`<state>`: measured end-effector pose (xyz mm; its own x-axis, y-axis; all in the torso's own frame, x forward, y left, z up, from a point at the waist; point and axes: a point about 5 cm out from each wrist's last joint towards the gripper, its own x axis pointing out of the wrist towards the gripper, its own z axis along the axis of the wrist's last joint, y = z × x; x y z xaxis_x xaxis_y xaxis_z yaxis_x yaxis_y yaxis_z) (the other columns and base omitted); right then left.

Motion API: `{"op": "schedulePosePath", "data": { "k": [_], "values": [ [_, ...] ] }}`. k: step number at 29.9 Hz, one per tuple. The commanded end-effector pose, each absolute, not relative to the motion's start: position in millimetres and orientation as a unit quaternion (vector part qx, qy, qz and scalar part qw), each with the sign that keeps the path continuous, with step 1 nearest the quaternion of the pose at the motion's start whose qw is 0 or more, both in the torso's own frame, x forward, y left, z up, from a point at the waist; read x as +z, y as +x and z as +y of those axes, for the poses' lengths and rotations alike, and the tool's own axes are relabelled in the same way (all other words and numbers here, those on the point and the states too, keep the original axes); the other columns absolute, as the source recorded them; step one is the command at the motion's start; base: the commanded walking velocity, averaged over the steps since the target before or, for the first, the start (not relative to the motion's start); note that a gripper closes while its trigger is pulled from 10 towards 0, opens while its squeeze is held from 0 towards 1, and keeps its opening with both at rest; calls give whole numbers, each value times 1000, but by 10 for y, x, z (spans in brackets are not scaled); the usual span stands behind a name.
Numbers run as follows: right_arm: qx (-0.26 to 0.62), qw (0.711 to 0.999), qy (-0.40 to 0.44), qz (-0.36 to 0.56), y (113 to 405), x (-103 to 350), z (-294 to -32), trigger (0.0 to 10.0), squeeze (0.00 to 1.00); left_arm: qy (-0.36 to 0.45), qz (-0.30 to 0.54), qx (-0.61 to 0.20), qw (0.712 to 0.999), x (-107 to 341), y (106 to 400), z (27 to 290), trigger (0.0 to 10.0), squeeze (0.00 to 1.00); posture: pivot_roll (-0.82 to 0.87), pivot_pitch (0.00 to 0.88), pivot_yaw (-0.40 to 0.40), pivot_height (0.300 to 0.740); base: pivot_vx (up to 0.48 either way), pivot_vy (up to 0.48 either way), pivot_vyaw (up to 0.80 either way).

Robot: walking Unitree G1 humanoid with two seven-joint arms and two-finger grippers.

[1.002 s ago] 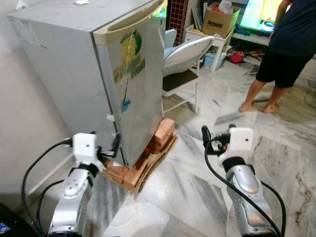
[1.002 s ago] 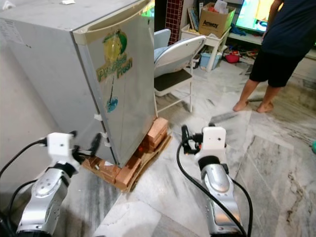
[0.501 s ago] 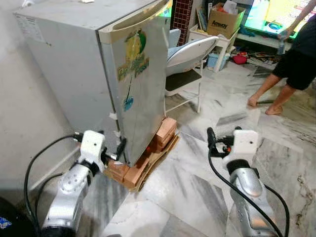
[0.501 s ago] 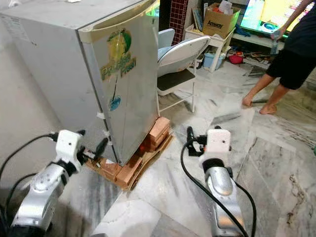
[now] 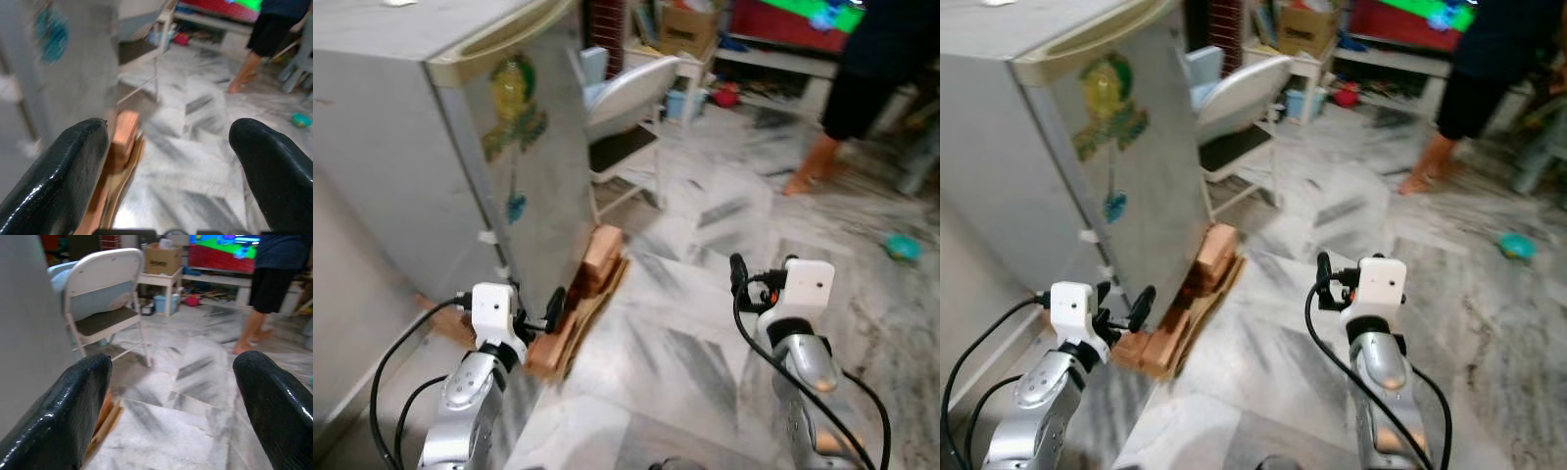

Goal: Restocking fridge

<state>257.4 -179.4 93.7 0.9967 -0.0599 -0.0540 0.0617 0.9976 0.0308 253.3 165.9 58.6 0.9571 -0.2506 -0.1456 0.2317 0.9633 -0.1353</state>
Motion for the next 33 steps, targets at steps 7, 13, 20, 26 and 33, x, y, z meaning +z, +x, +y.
{"op": "schedulePosePath", "data": {
  "k": [7,13,20,26,33],
  "values": [
    [-23,1000,13,14,2637,997,-1753,10000,0,-59,71,-112,989,634,2557,1685,10000,0,13,0,-26,740,0,82,-429],
    [-27,1000,9,11,2656,1004,-1765,10000,0,-62,72,-120,988,622,2553,1620,10000,0,16,0,-26,740,0,418,-71],
    [-28,1000,7,11,2661,1003,-1755,10000,0,-56,71,-120,989,613,2553,1614,10000,0,16,0,-28,740,0,461,0],
    [-34,999,4,13,2653,987,-1771,10000,0,-38,66,-142,987,621,2533,1565,10000,0,15,0,-25,740,176,224,0],
    [-33,999,5,15,2647,980,-1755,10000,0,-40,63,-166,983,635,2508,1480,10000,0,15,0,-26,740,379,0,-571]
  ]
}}
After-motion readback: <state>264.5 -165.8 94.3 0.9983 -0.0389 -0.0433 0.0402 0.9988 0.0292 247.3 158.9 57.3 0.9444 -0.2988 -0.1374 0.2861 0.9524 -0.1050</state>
